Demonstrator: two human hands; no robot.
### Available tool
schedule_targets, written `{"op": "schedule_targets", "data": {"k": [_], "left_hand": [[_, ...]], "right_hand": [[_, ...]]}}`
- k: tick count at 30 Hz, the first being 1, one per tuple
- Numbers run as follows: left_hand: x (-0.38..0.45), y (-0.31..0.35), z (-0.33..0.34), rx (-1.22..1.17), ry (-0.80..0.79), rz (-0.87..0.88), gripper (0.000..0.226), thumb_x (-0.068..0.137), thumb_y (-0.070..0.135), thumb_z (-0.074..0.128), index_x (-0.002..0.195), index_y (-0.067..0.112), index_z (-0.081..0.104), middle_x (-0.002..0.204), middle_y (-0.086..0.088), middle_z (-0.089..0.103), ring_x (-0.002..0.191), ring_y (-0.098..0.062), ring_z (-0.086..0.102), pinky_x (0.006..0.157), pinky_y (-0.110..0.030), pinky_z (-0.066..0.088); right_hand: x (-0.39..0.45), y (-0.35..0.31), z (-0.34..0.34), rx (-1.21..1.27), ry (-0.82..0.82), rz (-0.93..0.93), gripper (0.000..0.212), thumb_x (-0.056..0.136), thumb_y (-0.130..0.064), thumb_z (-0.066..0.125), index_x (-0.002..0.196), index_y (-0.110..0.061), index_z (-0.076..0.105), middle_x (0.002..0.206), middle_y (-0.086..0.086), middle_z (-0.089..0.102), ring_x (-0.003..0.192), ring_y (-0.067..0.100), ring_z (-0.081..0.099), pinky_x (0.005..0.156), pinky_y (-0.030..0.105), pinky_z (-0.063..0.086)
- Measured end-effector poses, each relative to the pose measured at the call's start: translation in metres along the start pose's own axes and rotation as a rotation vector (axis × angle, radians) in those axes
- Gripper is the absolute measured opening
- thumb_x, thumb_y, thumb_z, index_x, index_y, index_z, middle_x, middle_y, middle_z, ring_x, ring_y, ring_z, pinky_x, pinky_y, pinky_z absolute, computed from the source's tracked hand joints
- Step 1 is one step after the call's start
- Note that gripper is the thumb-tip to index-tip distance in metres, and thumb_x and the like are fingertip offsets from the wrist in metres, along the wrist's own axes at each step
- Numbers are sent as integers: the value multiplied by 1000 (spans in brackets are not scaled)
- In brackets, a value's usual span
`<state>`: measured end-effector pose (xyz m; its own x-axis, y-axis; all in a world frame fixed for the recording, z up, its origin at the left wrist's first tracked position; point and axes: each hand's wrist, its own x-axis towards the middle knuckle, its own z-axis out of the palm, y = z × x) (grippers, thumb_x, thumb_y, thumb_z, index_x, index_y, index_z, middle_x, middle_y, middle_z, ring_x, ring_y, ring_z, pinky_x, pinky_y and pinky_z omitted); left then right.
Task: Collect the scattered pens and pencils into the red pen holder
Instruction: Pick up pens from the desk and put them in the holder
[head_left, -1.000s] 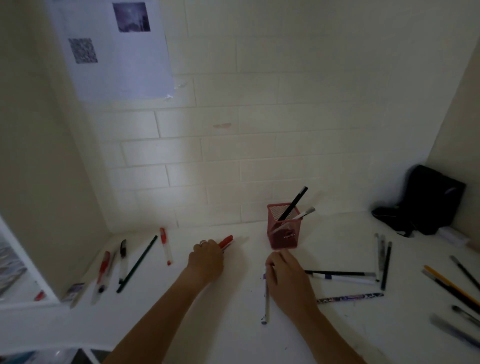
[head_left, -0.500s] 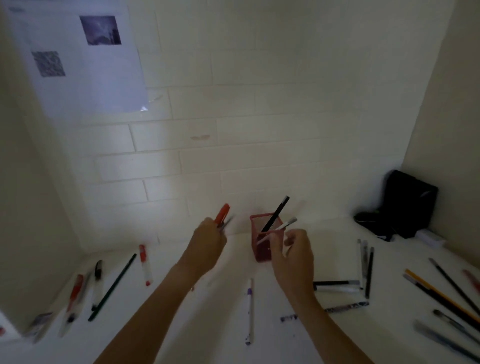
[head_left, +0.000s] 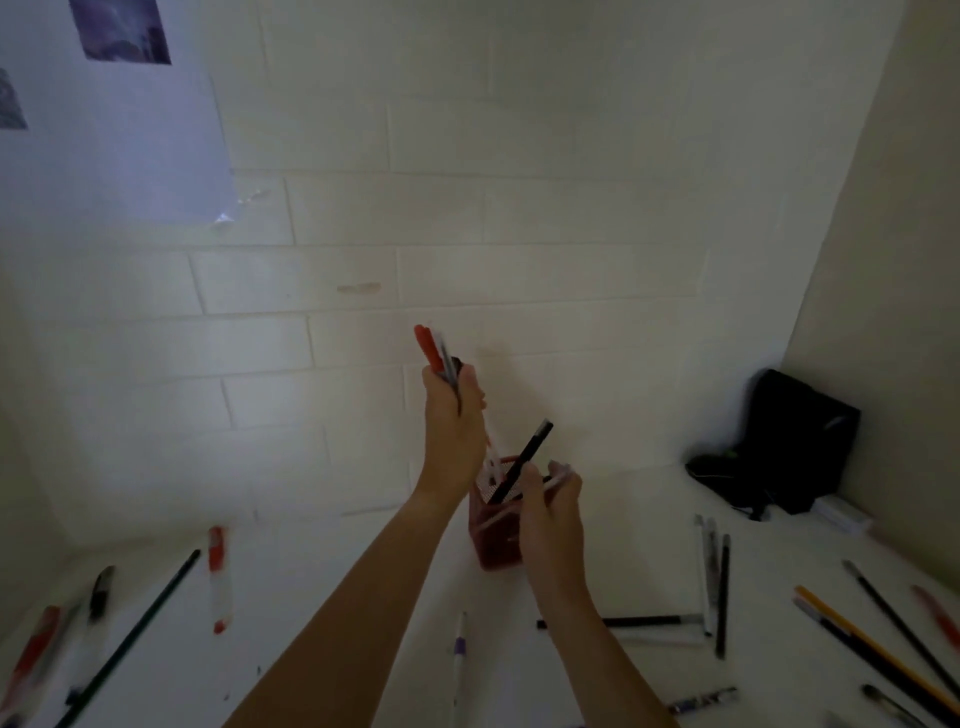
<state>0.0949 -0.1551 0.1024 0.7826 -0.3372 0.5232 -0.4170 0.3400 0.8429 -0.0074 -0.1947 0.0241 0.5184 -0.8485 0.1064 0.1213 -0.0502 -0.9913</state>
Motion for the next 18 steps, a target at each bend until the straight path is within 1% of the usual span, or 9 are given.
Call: {"op": "schedule_targets", "data": {"k": [4,6,8,9,11,12,14,16,18], "left_hand": [[-2,-15,5,16,-88,-37,12,107,23,41,110,12,44,91,1,50,80,-6,53,78,-18,51],[-12,-33,7,122,-165,-52,17,107,27,43,107,10,46,92,-2,51,80,-10,52,76,-25,50],[-22,-53,6,291,-213,-22,17,104,32,46,98,16,47,89,-3,51,77,-16,53,70,-33,48],[-26,-62,4,370,-225,3,17,103,33,48,95,18,48,90,-3,52,77,-19,55,70,-37,49],[-33,-72,0,484,-242,24,17,101,34,51,93,19,50,91,-3,54,82,-23,58,74,-43,52],[-35,-73,-2,504,-246,18,17,100,34,51,94,18,51,92,-2,55,84,-23,59,77,-45,53],[-38,-72,-5,507,-266,0,19,99,37,52,95,18,52,92,-1,56,84,-22,59,79,-49,53],[-41,-71,-8,553,-308,24,24,97,43,48,101,20,53,94,3,56,87,-20,59,82,-47,52],[-41,-70,-11,675,-356,96,34,97,45,37,116,24,55,102,7,56,98,-17,57,93,-44,49]], "right_hand": [[3,6,2,54,22,2,46,102,-50,38,139,-22,44,128,5,61,106,18,64,66,19,49],[3,5,3,66,4,-2,48,103,-51,34,142,-24,44,134,-2,58,109,11,60,70,14,45],[6,6,5,78,-15,-12,55,102,-54,31,150,-29,34,140,-18,41,120,4,48,88,14,42],[7,5,6,90,-18,-12,61,100,-60,30,153,-31,29,140,-21,35,125,2,43,100,20,40],[11,3,8,92,-32,0,64,93,-72,29,150,-41,32,144,-19,40,130,5,44,112,32,37],[13,2,9,84,-39,-3,54,93,-72,29,141,-50,38,139,-17,48,126,5,50,110,33,40],[19,-4,9,46,-83,-5,25,97,-65,29,115,-60,45,115,-23,58,106,-3,57,94,23,45],[24,-12,10,-41,-130,-28,19,94,-67,34,104,-57,47,102,-22,62,98,-1,62,87,23,48],[27,-16,8,-152,-165,-79,23,90,-68,47,104,-50,50,98,-16,67,94,5,67,86,27,52]]}}
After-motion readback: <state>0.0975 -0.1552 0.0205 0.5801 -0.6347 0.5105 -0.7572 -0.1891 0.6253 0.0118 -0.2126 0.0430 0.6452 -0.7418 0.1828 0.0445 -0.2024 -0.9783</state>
